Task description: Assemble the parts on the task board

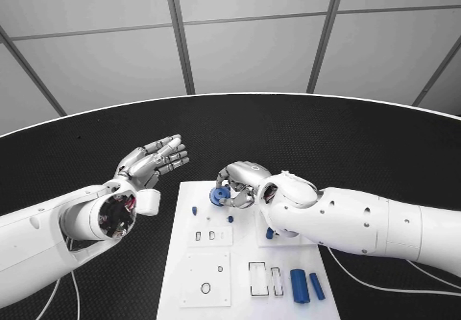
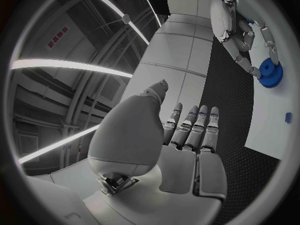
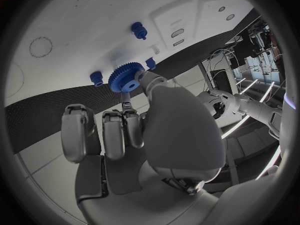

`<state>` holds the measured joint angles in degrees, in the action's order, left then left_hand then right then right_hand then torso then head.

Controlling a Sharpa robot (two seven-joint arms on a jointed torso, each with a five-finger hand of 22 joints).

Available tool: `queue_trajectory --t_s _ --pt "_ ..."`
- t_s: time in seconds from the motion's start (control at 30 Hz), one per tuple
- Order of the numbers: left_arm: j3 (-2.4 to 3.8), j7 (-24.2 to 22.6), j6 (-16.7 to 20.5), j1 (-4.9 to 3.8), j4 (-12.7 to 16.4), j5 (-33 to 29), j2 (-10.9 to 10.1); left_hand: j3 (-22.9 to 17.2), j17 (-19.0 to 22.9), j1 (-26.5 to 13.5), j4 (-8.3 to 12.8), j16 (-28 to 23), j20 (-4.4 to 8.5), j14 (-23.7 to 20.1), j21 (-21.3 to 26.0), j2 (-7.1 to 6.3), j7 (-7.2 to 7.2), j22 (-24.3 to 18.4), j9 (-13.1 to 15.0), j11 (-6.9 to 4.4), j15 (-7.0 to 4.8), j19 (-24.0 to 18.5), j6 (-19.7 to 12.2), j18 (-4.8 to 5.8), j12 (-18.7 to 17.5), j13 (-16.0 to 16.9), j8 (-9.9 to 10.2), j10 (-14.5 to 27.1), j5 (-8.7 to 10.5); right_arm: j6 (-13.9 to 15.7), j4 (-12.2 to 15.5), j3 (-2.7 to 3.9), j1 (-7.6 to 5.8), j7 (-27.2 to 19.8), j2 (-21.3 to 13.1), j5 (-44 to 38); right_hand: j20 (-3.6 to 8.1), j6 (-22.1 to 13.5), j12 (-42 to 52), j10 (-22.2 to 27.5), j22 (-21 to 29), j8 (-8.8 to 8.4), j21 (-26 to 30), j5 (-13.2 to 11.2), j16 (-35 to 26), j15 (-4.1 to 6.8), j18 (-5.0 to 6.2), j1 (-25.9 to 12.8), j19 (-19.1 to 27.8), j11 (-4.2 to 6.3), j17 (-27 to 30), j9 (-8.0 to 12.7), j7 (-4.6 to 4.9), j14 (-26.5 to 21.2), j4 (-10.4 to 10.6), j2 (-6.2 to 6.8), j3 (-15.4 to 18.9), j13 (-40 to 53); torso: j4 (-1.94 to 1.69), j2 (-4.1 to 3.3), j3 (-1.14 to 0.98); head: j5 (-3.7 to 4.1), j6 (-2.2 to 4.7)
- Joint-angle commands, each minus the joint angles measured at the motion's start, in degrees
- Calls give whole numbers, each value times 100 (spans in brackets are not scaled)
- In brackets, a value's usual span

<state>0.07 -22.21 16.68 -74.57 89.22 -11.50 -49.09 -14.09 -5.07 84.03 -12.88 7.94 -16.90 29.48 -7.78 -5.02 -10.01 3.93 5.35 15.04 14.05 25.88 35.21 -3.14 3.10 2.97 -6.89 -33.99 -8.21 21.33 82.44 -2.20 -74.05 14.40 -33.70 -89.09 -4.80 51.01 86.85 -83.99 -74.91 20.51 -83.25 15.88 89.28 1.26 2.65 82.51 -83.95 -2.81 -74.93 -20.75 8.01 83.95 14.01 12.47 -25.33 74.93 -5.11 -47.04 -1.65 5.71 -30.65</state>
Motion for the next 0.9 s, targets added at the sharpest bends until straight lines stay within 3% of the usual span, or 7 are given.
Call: queue_trajectory --t_s 0.03,0.13,0.53,0.9 --pt "0 2 4 0 2 0 -9 -30 6 34 7 -37 8 -32 -16 22 -698 -5 -5 8 -11 -4 -54 -57 -21 -6 27 51 31 -38 -40 0 0 7 39 0 22 186 12 -369 -759 -10 -17 6 33 15 -47 -53 -157 18 -1373 -24 -60 578 4 -21 -53 1215 -3 -7 -3 21 -13" --pt "0 4 8 -1 4 0 -15 -30 6 34 7 -37 8 -32 -16 22 -698 -5 -5 8 -11 -4 -54 -57 -21 -6 27 51 31 -81 -64 0 0 12 67 0 22 186 12 -369 -759 -10 -17 6 33 15 -47 -53 -157 18 -1373 -24 -60 578 4 -21 -53 1215 -6 -15 -13 25 -24" --pt "1 10 9 -1 15 0 -33 -30 6 34 7 -37 8 -32 -16 22 -698 -5 -5 8 -11 -4 -54 -57 -21 -6 27 51 31 -201 -119 -1 0 82 69 0 20 184 15 -370 -758 -16 -16 5 32 13 -47 -65 -156 15 -1371 -24 -58 577 -1 -18 -63 1218 -6 5 -10 16 -87" --pt "1 12 7 -2 13 0 -32 -39 9 32 15 -42 8 -44 -14 23 -698 -7 -6 8 -10 -8 -50 -58 -19 -5 29 52 34 -167 -124 -2 1 191 30 -104 17 181 13 -368 -765 -25 -20 3 33 9 -49 -85 -159 11 -1372 -25 -54 578 -16 -4 -78 1216 -3 12 -7 15 -87"
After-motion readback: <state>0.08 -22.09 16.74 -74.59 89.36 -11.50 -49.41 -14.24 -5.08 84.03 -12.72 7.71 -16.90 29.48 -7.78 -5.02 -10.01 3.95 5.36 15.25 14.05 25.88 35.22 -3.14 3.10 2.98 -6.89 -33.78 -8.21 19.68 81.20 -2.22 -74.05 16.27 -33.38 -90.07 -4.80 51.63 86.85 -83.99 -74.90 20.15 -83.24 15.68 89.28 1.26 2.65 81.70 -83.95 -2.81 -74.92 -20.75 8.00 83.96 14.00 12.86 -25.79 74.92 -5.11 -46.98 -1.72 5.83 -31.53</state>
